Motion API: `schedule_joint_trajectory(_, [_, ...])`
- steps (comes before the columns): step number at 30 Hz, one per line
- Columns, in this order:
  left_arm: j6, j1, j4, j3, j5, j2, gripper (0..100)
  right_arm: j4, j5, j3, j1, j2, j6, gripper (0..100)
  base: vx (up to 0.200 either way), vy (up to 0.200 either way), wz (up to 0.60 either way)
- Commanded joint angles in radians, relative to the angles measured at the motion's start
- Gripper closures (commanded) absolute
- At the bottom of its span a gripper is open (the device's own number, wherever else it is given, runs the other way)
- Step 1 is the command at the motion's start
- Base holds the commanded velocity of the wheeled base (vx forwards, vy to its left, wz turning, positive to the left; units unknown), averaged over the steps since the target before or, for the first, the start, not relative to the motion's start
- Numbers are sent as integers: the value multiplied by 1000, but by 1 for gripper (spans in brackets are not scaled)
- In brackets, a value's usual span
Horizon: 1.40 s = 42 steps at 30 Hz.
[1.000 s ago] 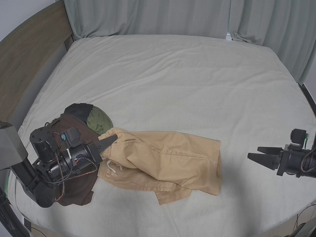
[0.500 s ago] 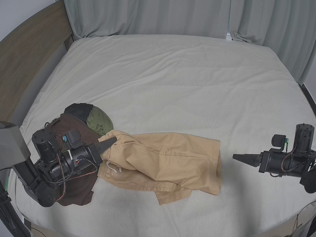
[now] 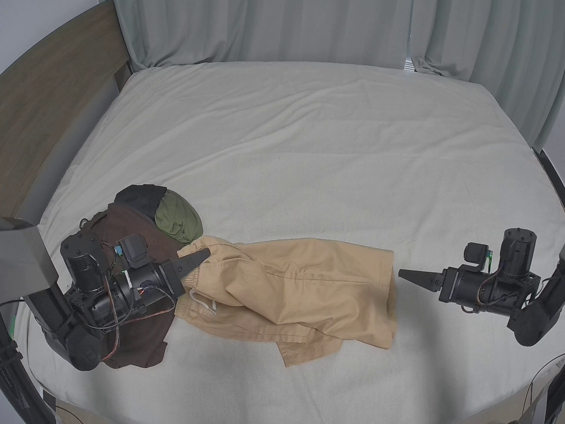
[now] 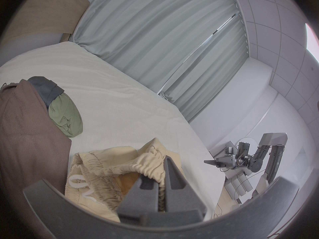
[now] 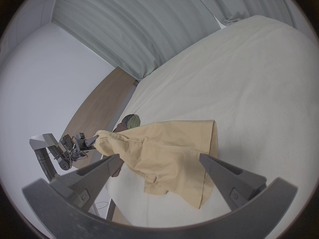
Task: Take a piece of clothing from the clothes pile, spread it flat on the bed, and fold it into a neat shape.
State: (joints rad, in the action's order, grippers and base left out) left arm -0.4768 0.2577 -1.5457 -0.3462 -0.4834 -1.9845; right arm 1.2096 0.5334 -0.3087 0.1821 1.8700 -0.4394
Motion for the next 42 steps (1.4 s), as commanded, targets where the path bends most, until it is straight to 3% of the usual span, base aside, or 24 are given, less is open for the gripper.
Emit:
schedule_joint_trajectory(1, [1,0,-1,-4,0,-14,100,70,-10,-13,-3,152,-9,0,0,0,0])
schedule_joint_trajectory(7, [1,0,-1,-4,0,-14,100,245,-26,-21,2,273,-102,0,0,0,0])
schedule_joint_trajectory(13, [0,0,-1,-4,0,-14,100,318,-50,-33,8,376,-113,0,0,0,0])
schedule_joint_trajectory(37, [0,-1,-1,-11,0,-16,100,324,-76,-105,63,512,-136,0,0,0,0])
schedule_joint_trajectory(42, [0,-3,-1,-10,0,-16,100,327,-124,-128,94,534,-142,0,0,0,0])
